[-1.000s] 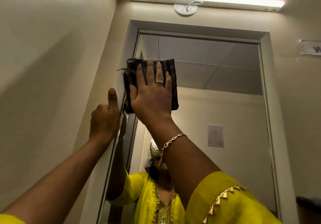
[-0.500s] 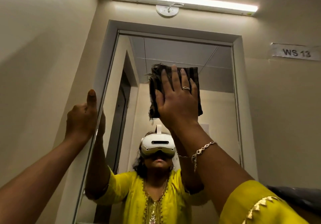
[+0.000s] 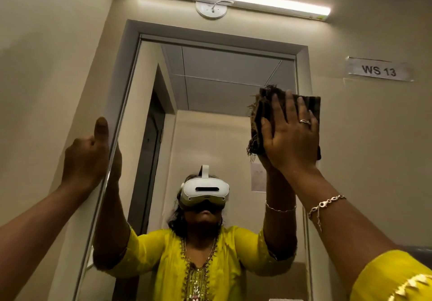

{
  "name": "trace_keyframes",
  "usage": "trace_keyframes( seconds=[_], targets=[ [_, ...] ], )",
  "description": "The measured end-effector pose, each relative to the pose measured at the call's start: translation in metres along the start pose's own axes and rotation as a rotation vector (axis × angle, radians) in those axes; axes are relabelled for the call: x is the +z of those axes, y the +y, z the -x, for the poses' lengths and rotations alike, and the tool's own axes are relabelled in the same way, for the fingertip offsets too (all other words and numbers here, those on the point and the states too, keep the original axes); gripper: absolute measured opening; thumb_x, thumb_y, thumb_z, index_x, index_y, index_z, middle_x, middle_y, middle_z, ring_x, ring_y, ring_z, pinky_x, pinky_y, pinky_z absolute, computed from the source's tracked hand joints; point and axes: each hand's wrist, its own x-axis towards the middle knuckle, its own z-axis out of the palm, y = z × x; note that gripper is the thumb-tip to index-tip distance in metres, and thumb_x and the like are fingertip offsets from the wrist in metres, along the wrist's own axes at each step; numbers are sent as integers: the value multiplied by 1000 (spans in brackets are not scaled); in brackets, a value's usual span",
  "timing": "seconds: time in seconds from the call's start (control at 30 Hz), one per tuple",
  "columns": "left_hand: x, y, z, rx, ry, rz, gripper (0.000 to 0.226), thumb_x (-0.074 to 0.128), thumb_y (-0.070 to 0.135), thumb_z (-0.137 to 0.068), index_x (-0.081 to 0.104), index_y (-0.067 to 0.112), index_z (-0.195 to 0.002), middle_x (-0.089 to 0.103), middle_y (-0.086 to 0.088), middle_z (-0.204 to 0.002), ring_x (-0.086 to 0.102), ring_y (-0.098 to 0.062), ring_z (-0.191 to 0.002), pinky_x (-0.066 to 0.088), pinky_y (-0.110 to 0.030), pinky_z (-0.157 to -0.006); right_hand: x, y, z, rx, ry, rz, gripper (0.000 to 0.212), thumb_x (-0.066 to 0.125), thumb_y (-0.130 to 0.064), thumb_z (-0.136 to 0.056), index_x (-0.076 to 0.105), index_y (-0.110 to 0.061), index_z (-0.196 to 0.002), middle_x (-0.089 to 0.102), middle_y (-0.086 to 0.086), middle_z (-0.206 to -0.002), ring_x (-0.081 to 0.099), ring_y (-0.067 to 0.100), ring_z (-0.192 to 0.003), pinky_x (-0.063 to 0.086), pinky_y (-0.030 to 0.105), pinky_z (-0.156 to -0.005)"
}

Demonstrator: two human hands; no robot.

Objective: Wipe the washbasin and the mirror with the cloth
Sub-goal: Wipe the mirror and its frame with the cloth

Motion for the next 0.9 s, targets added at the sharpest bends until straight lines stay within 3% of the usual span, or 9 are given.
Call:
trace_keyframes(
  seconds=[0.17,0.3,0.6,0.9],
  targets=[
    [0,-2,-2,4,-3,6,79,16,51,-92,56,-15,-73,39,-11,-53,36,-20,-50,25,-26,-51,4,-18,14,159,43,1,59,20,-42,-93,30,-16,-144,27,16,-151,22,37,-140,14,49,-112],
    [1,-2,0,9,9,18,68,17,48,-94,43,-1,-54,38,-11,-51,36,-20,-47,24,-25,-50,8,-45,25,209,49,-17,57,23,-39,-93,33,-11,-143,29,20,-149,27,39,-137,19,49,-111],
    [1,-8,-5,-32,-1,73,62,17,50,-93,36,9,-50,38,-10,-50,37,-20,-47,26,-26,-50,20,-124,30,99,30,-40,59,23,-39,-91,37,-9,-140,35,21,-146,32,40,-134,24,49,-109],
    [0,-5,-2,9,-15,106,59,17,44,-95,28,12,-47,30,-5,-47,28,-17,-43,18,-23,-48,20,-212,27,18,-74,-38,62,17,-39,-89,35,-12,-142,32,19,-148,29,36,-137,6,43,-110]
  ],
)
